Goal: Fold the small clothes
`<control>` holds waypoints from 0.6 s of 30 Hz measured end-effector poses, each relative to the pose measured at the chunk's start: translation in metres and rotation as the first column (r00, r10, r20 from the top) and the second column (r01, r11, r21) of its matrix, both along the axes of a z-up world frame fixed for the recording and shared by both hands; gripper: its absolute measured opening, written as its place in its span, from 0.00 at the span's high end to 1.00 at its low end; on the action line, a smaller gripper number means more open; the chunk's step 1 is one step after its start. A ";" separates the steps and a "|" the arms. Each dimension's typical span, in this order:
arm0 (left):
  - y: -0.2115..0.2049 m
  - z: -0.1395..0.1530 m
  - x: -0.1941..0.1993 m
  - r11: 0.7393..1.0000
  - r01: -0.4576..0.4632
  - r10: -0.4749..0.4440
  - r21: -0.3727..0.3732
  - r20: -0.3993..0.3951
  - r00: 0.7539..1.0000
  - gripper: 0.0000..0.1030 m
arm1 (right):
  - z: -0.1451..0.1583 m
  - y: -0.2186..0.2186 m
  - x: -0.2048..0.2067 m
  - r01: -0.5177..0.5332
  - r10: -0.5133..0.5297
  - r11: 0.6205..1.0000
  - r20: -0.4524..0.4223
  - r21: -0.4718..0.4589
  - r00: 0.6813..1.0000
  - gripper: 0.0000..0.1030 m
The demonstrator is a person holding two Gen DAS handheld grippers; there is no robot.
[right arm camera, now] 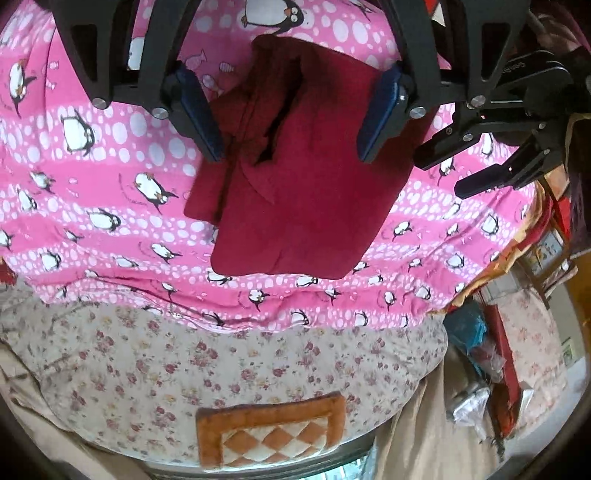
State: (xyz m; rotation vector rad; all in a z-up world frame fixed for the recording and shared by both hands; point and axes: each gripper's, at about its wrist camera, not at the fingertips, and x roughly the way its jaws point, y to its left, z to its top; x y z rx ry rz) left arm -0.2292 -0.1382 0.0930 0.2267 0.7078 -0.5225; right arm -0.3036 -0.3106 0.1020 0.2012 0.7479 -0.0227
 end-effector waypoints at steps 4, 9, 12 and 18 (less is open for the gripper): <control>0.006 0.006 -0.007 1.000 -0.013 0.014 -0.022 0.033 0.999 0.31 | -0.001 -0.002 -0.005 0.025 -0.025 0.999 -0.010 0.027 1.000 0.26; 0.009 0.012 -0.015 1.000 -0.019 0.020 -0.010 0.066 0.998 0.31 | 0.000 0.004 -0.011 0.045 -0.045 0.999 -0.005 0.014 0.999 0.25; 0.014 0.012 -0.016 0.999 -0.030 0.031 -0.013 0.071 0.997 0.31 | 0.001 0.008 -0.010 0.048 -0.048 0.999 -0.012 0.003 0.999 0.25; 0.032 0.014 -0.005 0.996 -0.079 0.081 -0.046 0.040 0.996 0.31 | 0.010 0.006 -0.015 0.074 -0.073 0.996 0.016 -0.042 0.997 0.25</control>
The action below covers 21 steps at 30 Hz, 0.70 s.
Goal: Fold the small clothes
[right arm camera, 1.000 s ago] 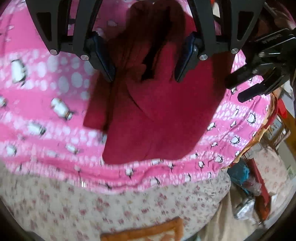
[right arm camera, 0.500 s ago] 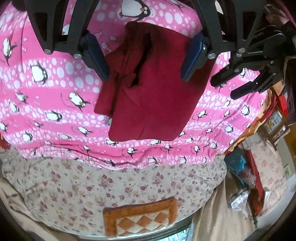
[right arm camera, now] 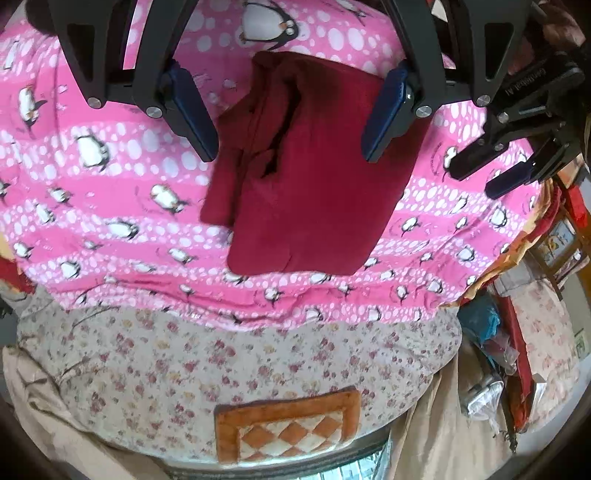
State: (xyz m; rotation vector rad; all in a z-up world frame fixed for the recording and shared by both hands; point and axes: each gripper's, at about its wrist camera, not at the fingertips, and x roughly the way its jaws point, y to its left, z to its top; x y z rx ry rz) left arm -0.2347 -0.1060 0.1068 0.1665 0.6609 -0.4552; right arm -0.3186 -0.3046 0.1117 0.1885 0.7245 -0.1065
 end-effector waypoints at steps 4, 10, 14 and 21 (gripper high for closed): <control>0.007 -0.001 0.005 0.999 -0.030 0.030 -0.019 -0.012 0.999 0.31 | 0.007 -0.018 -0.005 0.099 -0.098 0.994 0.021 -0.049 0.995 0.22; 0.000 -0.012 0.010 1.000 0.005 -0.006 -0.018 -0.073 0.997 0.31 | -0.001 -0.039 -0.004 0.141 -0.141 0.990 -0.010 0.017 0.990 0.21; -0.006 -0.014 0.008 1.000 0.013 -0.013 -0.002 -0.074 0.997 0.31 | -0.002 -0.026 -0.001 0.094 -0.094 0.996 -0.012 -0.004 0.995 0.21; -0.004 -0.018 0.013 1.000 -0.003 0.003 0.001 -0.096 0.995 0.31 | -0.006 -0.008 0.005 0.045 -0.045 0.999 -0.027 -0.015 0.999 0.21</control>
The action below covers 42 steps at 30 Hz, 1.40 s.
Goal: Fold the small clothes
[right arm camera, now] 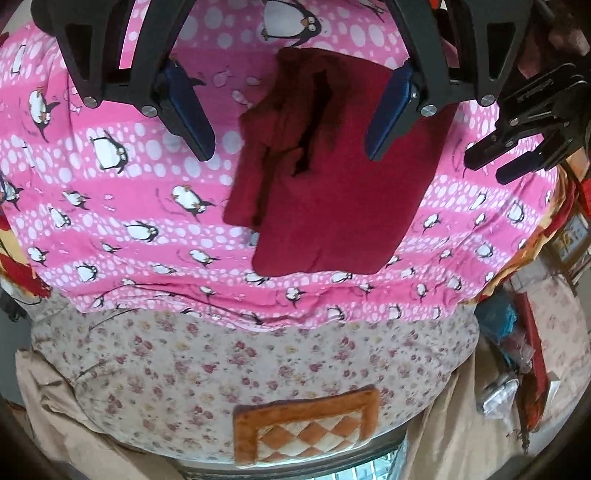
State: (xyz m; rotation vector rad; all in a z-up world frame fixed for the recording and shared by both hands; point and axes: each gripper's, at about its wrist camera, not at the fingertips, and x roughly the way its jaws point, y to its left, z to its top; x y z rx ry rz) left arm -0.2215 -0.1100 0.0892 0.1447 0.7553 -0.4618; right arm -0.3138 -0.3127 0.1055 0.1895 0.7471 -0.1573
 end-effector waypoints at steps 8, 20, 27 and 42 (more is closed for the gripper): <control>0.001 -0.003 0.004 1.000 -0.023 0.023 0.012 -0.008 1.000 0.31 | -0.003 0.010 0.004 -0.022 0.022 1.000 -0.012 -0.012 1.000 0.21; -0.003 -0.007 0.006 0.999 -0.019 0.019 0.026 -0.010 1.000 0.31 | -0.010 0.018 0.007 -0.035 0.035 0.999 -0.031 -0.005 0.999 0.21; -0.011 0.002 0.017 1.000 -0.006 0.005 0.031 0.019 1.000 0.31 | -0.004 0.019 0.018 -0.045 0.045 0.999 -0.011 0.020 0.999 0.21; -0.019 0.007 0.047 1.000 -0.009 0.009 0.023 0.011 1.000 0.31 | 0.004 0.018 0.045 -0.031 0.031 1.000 -0.001 0.000 1.000 0.18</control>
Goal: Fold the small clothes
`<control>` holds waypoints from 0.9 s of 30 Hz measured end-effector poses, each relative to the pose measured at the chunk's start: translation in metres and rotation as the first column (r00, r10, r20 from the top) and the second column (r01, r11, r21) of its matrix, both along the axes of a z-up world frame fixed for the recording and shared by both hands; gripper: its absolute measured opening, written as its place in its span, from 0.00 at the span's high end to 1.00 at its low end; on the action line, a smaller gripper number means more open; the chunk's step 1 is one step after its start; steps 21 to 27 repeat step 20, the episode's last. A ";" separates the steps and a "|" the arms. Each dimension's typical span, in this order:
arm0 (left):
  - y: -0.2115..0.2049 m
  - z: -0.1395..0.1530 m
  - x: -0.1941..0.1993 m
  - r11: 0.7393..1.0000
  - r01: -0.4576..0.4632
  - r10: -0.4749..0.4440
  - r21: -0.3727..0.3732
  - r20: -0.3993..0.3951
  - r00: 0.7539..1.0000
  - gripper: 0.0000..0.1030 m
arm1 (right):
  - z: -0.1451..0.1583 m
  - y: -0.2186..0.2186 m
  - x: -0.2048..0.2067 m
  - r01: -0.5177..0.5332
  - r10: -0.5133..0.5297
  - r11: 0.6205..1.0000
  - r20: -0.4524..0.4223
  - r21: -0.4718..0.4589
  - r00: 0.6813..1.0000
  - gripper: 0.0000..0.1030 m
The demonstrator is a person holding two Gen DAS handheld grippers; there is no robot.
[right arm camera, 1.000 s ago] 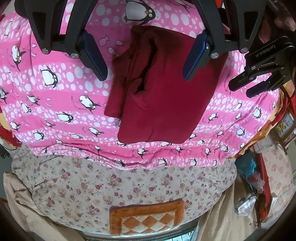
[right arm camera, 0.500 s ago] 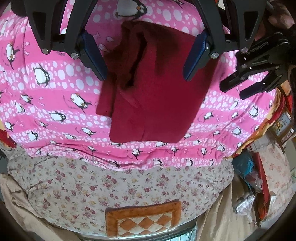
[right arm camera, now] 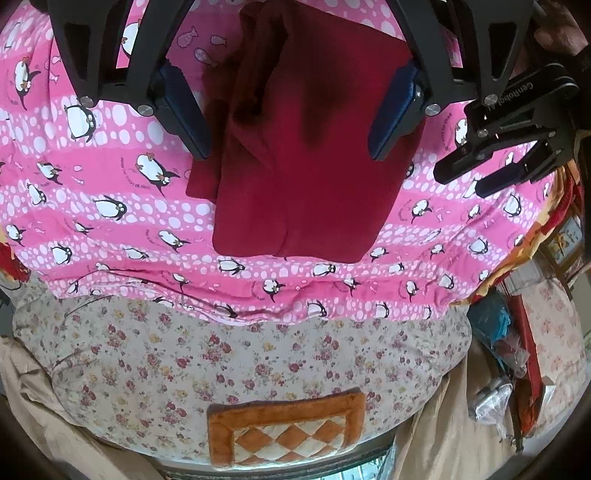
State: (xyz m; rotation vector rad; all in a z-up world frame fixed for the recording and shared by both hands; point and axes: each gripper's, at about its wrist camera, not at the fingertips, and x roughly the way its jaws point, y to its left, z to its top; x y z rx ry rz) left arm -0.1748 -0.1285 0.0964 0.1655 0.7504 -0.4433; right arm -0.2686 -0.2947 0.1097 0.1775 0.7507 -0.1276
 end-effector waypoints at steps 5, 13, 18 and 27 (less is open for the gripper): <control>-0.002 -0.004 0.004 1.000 -0.003 0.003 0.005 -0.009 1.000 0.31 | -0.005 -0.002 0.004 0.006 -0.006 1.000 -0.016 0.004 1.000 0.18; -0.007 -0.008 0.009 1.000 0.003 -0.003 0.008 -0.019 1.000 0.31 | -0.009 -0.006 0.011 0.010 -0.009 1.000 -0.027 0.010 1.000 0.18; -0.007 -0.008 0.013 1.000 0.002 -0.002 0.003 -0.007 1.000 0.31 | -0.011 -0.008 0.014 0.007 -0.006 1.000 -0.031 0.010 0.999 0.18; -0.005 -0.008 0.019 1.000 -0.003 0.003 0.005 -0.011 1.000 0.31 | -0.012 -0.011 0.016 0.010 -0.010 1.000 -0.033 0.009 0.999 0.18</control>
